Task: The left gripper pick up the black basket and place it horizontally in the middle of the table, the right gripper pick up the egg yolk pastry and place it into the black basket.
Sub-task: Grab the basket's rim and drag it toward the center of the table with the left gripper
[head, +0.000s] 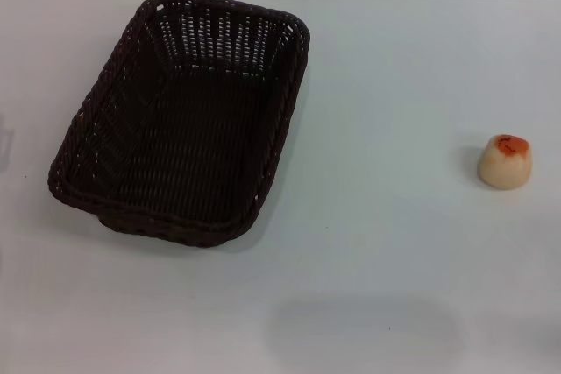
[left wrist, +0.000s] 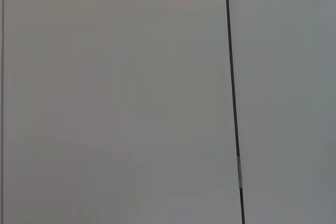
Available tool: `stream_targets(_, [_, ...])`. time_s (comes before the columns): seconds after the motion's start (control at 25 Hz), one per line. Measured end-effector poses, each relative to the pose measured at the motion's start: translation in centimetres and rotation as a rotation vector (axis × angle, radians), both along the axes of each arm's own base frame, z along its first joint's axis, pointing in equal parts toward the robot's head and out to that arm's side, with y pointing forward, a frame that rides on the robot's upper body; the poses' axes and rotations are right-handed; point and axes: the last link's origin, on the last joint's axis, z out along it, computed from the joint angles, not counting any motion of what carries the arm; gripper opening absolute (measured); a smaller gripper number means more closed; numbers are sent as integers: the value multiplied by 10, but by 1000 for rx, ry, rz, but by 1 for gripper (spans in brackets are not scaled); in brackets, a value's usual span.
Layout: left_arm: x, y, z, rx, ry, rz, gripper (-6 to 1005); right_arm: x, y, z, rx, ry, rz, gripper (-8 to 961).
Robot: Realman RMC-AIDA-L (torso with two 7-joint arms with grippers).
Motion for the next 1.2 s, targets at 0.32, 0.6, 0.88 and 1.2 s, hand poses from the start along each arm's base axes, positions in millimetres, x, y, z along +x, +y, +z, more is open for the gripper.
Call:
stream_targets(0.32, [0, 0, 0, 0, -2, -3, 809, 0, 0, 0, 0, 0, 0, 630])
stream_targets(0.6, [14, 20, -10, -77, -31, -65, 810, 0, 1, 0, -3, 1, 2, 631])
stream_targets(0.88, [49, 68, -17, -202, 13, -147, 809, -2, 3, -2, -9, 5, 6, 631])
stream_targets(1.2, [105, 122, 16, -274, 109, -157, 805, 0, 1, -2, -13, 2, 1, 630])
